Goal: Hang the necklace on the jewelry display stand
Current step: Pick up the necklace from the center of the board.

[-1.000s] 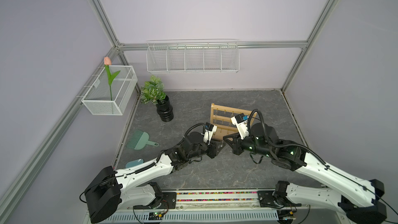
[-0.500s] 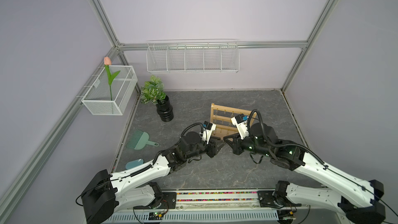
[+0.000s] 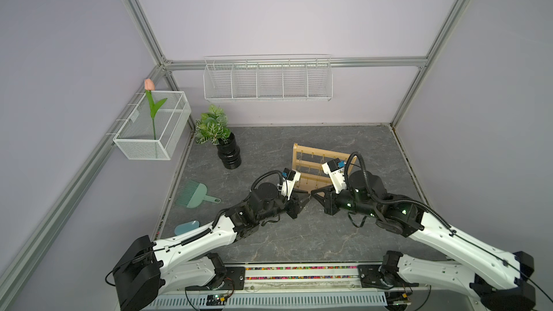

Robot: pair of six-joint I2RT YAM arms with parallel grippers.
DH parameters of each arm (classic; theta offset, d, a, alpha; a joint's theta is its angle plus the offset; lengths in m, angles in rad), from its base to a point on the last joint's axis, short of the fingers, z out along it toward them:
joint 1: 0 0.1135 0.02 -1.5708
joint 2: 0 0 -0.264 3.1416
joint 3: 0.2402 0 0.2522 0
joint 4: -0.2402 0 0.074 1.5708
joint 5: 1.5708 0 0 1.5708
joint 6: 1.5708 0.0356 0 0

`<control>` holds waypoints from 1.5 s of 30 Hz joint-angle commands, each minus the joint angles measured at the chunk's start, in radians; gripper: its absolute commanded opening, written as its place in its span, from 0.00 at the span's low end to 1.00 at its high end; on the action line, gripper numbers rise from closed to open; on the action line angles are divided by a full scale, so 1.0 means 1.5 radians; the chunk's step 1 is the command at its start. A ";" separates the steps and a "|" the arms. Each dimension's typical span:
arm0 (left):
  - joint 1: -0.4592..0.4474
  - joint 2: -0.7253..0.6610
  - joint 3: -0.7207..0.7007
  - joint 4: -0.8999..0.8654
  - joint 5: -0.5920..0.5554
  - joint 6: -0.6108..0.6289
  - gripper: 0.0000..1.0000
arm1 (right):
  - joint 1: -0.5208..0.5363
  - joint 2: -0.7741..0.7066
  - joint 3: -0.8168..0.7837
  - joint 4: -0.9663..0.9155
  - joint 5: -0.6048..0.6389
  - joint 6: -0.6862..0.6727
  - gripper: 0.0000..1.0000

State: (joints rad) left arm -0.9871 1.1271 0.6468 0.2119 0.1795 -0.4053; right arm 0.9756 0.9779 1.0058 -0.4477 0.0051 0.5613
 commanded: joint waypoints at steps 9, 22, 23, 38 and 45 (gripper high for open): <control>0.004 -0.004 0.003 -0.016 -0.023 0.029 0.25 | -0.009 -0.025 -0.017 0.007 -0.003 0.008 0.07; 0.003 0.009 0.010 -0.056 -0.013 0.034 0.40 | -0.034 -0.053 -0.034 0.008 0.021 0.014 0.07; 0.004 0.011 0.011 -0.059 -0.012 0.036 0.42 | -0.035 -0.057 -0.035 0.010 0.022 0.014 0.07; 0.003 0.079 0.037 -0.088 0.008 0.049 0.47 | -0.036 -0.070 -0.023 0.025 0.028 0.009 0.07; 0.004 0.083 0.026 -0.080 -0.004 0.043 0.41 | -0.036 -0.071 -0.015 0.026 0.027 0.006 0.07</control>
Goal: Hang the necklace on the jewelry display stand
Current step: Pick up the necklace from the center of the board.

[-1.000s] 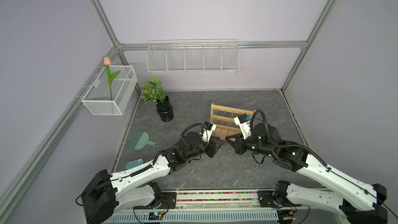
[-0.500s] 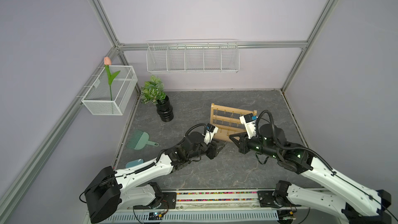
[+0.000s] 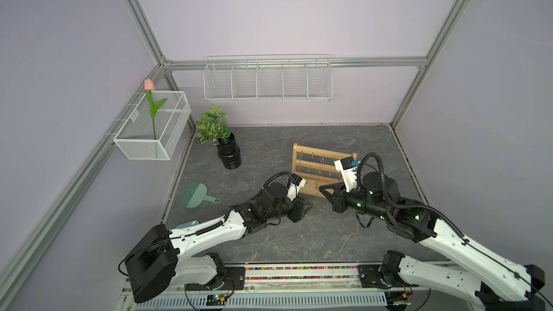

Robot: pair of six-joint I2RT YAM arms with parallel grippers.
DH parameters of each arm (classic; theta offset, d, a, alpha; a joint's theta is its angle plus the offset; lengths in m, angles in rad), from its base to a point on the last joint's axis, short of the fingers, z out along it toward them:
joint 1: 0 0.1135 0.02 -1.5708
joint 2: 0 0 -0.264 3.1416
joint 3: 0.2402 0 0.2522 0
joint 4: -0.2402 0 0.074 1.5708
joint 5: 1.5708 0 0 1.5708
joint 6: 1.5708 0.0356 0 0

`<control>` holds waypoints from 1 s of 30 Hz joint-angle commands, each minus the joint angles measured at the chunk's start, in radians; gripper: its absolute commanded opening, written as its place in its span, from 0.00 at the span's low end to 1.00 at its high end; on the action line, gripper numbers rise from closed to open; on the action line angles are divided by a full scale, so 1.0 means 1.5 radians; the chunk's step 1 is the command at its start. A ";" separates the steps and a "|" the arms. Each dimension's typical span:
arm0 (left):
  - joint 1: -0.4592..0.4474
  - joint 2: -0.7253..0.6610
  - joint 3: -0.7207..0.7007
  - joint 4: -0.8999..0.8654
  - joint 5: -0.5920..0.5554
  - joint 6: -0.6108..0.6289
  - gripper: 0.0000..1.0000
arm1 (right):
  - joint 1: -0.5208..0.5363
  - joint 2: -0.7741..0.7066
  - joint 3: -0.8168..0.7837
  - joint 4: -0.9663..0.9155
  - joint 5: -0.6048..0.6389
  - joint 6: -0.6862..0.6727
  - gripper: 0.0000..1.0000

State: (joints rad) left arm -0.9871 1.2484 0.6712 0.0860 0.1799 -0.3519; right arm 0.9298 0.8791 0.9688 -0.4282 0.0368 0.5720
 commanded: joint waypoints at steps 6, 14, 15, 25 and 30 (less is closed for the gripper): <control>0.003 -0.004 0.014 0.001 -0.001 0.012 0.19 | -0.005 -0.003 0.009 0.012 0.011 -0.001 0.07; 0.003 -0.002 0.013 0.000 0.001 0.010 0.39 | -0.005 0.000 0.013 0.026 0.007 -0.005 0.07; 0.003 -0.002 0.014 -0.001 0.000 0.010 0.42 | -0.005 0.003 0.014 0.031 0.002 -0.006 0.07; 0.003 0.063 0.020 0.027 -0.019 -0.009 0.49 | -0.002 -0.015 0.018 0.063 0.001 -0.008 0.07; 0.003 0.102 0.016 0.065 -0.007 -0.024 0.50 | -0.002 -0.017 0.022 0.070 0.000 -0.009 0.07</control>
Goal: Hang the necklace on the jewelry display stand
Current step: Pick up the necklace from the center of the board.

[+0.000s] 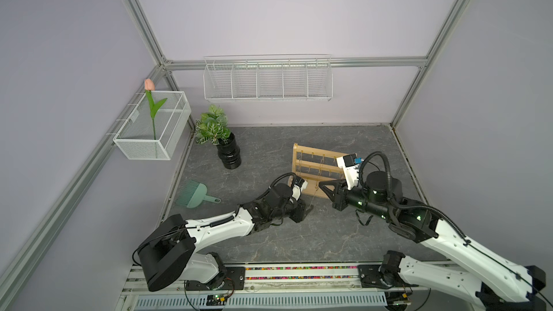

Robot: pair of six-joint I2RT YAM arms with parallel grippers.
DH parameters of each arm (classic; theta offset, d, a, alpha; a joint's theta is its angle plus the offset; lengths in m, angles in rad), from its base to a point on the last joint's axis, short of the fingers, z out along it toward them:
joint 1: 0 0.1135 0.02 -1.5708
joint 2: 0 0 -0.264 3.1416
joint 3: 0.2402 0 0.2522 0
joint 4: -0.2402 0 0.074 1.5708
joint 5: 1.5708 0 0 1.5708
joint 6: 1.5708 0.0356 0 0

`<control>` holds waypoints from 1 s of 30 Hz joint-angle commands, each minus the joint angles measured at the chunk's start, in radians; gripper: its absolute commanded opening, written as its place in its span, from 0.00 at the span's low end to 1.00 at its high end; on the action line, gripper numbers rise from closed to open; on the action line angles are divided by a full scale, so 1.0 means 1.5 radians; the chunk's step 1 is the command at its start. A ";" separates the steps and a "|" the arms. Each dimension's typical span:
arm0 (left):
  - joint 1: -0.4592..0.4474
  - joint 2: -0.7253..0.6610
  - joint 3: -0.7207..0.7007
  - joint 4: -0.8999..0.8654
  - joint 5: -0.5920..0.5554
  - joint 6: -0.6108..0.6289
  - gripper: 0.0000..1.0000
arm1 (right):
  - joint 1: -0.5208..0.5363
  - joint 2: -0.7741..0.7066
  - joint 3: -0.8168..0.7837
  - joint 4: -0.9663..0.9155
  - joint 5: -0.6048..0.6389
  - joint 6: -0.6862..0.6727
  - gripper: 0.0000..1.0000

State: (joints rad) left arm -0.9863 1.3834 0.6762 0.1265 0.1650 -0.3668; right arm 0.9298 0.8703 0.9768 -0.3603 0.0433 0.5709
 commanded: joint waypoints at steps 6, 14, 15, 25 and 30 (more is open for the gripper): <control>0.006 0.047 0.000 0.076 0.010 -0.020 0.51 | -0.001 -0.019 0.027 0.017 0.004 -0.013 0.07; 0.014 0.058 -0.010 0.089 0.009 -0.017 0.54 | -0.001 -0.034 0.028 -0.008 0.023 -0.018 0.07; 0.015 0.056 -0.011 0.089 0.009 -0.017 0.54 | -0.001 -0.038 0.027 -0.011 0.027 -0.019 0.07; 0.020 0.012 -0.021 0.080 0.015 0.005 0.52 | -0.001 -0.043 0.018 -0.039 0.054 -0.026 0.07; 0.020 -0.046 -0.037 0.082 0.052 0.054 0.50 | -0.003 -0.029 0.018 -0.048 0.052 -0.031 0.07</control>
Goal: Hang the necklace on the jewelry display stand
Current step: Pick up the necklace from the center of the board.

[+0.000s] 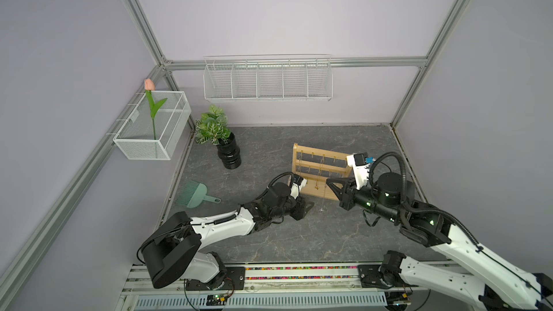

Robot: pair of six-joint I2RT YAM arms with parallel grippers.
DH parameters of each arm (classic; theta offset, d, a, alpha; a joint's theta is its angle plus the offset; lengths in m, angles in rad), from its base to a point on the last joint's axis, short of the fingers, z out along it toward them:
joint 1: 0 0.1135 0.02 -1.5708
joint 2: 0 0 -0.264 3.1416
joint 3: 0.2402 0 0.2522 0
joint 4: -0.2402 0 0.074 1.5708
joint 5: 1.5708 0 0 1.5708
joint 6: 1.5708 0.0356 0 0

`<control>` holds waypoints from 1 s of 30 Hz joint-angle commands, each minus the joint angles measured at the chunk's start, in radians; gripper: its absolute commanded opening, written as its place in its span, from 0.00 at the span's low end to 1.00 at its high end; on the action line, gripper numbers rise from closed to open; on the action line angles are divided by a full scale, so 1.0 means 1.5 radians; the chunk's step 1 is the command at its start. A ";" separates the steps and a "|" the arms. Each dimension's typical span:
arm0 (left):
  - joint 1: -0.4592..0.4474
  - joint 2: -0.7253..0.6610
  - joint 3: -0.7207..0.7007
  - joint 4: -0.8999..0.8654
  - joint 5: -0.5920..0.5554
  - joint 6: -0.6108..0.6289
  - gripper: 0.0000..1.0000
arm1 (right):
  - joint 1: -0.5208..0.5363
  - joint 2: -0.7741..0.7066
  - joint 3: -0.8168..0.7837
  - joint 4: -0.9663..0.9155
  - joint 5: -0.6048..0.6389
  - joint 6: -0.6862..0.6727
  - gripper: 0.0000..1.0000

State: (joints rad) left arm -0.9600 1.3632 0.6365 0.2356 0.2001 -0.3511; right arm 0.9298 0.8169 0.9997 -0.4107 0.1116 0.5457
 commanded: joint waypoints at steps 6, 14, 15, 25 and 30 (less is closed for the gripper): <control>0.002 -0.116 -0.047 0.019 0.083 0.124 0.52 | -0.003 0.022 0.008 -0.015 0.000 -0.017 0.07; 0.002 -0.128 -0.016 0.032 0.093 0.153 0.54 | -0.002 0.040 0.013 0.000 -0.037 -0.013 0.07; 0.002 -0.122 -0.011 0.033 0.091 0.155 0.54 | -0.002 0.041 0.014 0.001 -0.039 -0.012 0.07; 0.001 -0.071 0.033 0.062 0.086 0.151 0.53 | -0.002 0.045 0.012 0.013 -0.061 -0.004 0.07; 0.002 -0.062 0.036 0.065 0.095 0.148 0.46 | -0.002 0.042 0.014 0.014 -0.061 -0.004 0.07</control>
State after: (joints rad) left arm -0.9604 1.2591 0.6628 0.3107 0.3195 -0.1440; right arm 0.9298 0.8810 1.0000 -0.4171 0.0326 0.5423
